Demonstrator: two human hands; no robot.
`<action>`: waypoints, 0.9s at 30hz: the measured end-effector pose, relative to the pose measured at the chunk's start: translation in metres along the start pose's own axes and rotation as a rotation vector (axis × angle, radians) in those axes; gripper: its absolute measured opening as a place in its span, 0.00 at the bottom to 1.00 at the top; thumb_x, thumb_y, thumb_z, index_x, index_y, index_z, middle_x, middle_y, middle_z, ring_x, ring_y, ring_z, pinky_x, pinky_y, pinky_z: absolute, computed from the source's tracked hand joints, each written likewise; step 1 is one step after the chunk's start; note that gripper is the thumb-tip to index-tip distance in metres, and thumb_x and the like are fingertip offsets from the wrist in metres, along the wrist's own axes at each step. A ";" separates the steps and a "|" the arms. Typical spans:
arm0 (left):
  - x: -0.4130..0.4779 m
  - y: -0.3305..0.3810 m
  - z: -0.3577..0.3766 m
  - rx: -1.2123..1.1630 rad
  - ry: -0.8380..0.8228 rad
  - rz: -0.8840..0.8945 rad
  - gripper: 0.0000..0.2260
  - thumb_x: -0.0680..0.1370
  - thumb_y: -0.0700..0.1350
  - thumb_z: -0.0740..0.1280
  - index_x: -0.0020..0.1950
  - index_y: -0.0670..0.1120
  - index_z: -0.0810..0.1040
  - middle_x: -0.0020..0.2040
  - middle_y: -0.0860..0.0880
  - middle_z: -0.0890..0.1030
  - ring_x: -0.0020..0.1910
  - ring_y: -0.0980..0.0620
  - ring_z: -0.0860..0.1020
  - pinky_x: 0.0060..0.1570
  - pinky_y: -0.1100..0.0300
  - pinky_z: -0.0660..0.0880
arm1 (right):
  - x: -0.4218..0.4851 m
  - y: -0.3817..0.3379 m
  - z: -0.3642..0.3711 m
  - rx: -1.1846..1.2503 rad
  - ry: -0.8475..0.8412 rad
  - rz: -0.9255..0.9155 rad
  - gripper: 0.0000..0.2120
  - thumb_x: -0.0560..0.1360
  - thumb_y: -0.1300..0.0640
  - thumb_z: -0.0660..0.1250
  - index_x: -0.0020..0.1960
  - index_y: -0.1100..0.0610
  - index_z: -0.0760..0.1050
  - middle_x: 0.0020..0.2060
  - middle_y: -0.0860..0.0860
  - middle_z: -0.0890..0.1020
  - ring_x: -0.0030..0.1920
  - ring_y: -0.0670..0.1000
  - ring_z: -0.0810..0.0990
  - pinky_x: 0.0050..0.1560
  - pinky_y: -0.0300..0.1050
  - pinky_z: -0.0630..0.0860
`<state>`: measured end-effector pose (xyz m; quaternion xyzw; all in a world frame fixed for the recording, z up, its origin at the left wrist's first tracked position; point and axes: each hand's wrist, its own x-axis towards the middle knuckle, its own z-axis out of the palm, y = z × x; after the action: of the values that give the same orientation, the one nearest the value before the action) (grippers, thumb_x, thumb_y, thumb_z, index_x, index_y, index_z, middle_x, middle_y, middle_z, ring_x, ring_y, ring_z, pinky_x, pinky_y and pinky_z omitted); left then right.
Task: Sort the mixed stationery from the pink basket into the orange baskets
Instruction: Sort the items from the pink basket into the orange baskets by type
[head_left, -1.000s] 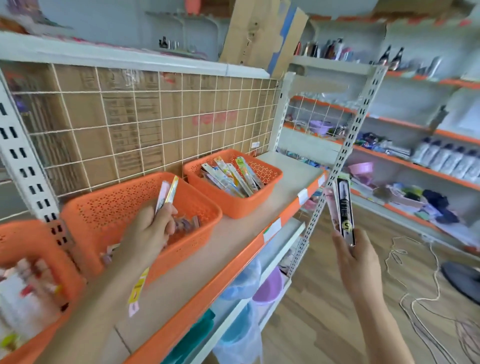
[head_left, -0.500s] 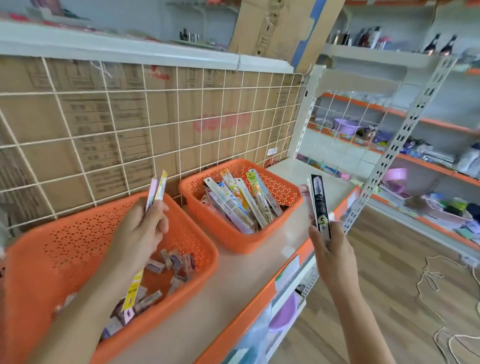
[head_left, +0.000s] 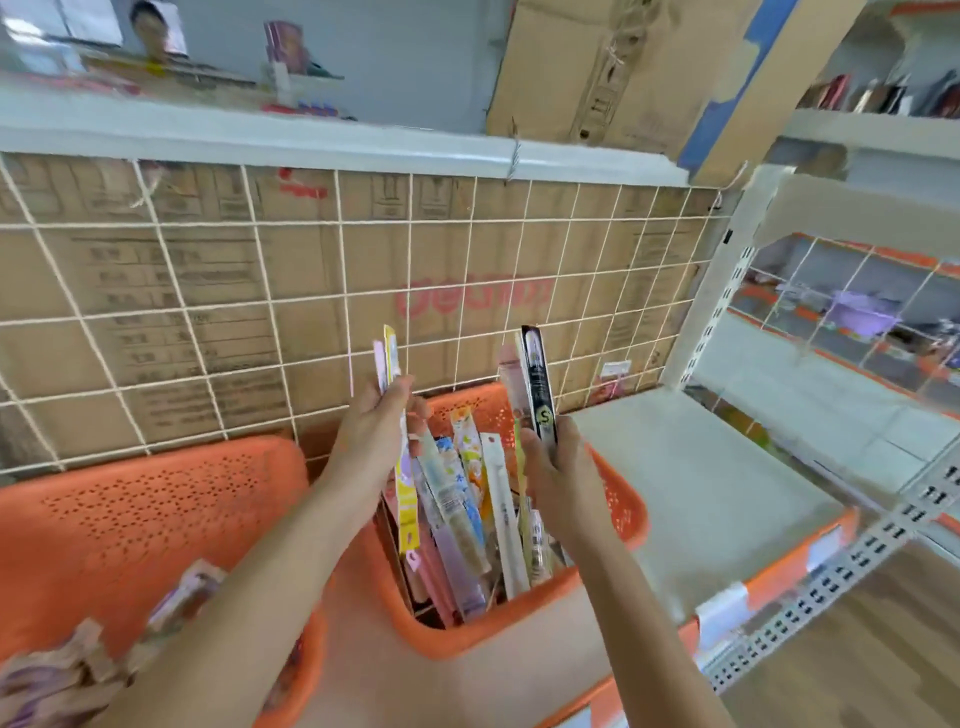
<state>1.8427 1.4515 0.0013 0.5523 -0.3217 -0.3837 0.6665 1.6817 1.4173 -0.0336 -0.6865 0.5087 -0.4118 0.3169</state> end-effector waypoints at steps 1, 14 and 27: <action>0.002 -0.006 0.010 0.040 -0.012 -0.029 0.06 0.82 0.39 0.56 0.50 0.44 0.71 0.38 0.45 0.76 0.25 0.58 0.74 0.22 0.67 0.71 | 0.006 0.002 0.005 0.034 -0.061 0.022 0.08 0.79 0.53 0.60 0.48 0.58 0.65 0.29 0.47 0.69 0.30 0.49 0.68 0.35 0.47 0.65; -0.012 -0.044 0.000 1.030 -0.129 0.252 0.28 0.78 0.39 0.63 0.76 0.47 0.57 0.74 0.48 0.60 0.73 0.50 0.59 0.69 0.60 0.55 | 0.021 0.035 -0.019 -0.425 -0.144 -0.113 0.26 0.76 0.58 0.64 0.73 0.53 0.61 0.66 0.52 0.72 0.61 0.55 0.74 0.53 0.46 0.70; -0.092 -0.010 -0.118 1.443 0.142 0.379 0.25 0.75 0.45 0.66 0.72 0.46 0.66 0.68 0.45 0.70 0.65 0.41 0.69 0.64 0.47 0.64 | -0.073 0.012 -0.037 -0.481 0.077 -0.204 0.17 0.74 0.58 0.68 0.61 0.61 0.74 0.54 0.58 0.79 0.55 0.61 0.77 0.51 0.51 0.71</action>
<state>1.8958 1.5878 -0.0310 0.8109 -0.5393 0.0806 0.2124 1.6328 1.4829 -0.0445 -0.7736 0.5318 -0.3345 0.0820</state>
